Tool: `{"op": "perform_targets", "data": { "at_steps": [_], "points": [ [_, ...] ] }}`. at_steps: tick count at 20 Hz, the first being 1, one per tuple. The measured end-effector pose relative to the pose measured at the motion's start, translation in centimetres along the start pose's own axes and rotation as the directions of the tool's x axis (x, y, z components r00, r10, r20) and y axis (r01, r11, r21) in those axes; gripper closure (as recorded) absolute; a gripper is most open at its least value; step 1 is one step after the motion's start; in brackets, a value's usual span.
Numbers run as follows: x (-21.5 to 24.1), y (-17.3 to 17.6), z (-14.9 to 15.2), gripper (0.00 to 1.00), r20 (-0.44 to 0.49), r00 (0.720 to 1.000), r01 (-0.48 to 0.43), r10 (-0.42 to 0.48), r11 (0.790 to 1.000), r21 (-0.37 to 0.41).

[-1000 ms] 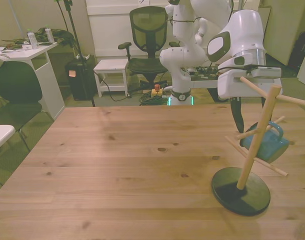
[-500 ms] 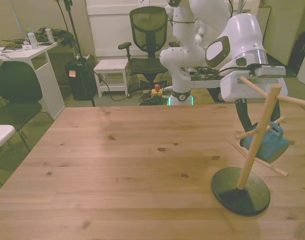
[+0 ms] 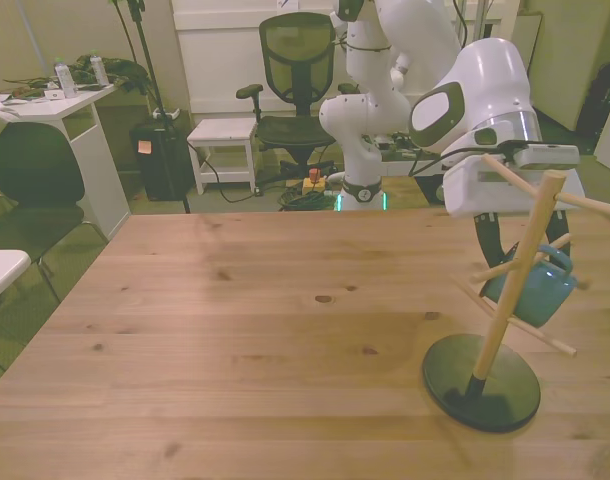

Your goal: Unload the mug

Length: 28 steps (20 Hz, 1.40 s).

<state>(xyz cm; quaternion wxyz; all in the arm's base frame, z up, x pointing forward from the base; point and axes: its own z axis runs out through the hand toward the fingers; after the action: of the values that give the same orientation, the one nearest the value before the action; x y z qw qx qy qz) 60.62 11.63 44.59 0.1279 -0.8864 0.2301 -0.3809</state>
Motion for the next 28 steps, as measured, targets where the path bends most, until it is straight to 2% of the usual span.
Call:
{"op": "perform_targets", "data": {
  "at_steps": [1, 2, 28],
  "points": [
    [0.0, 0.0, 0.1, 0.0, 0.0, 1.0, 0.0, 0.0, 1.0, 0.001],
    [0.0, 0.0, 0.2, 1.0, 0.001, 1.0, 0.0, 0.0, 1.0, 0.002],
    [-1.1, -0.8, 0.7, 1.0, 0.013, 1.0, 0.013, -0.013, 0.998, 0.058]
  ]
}}
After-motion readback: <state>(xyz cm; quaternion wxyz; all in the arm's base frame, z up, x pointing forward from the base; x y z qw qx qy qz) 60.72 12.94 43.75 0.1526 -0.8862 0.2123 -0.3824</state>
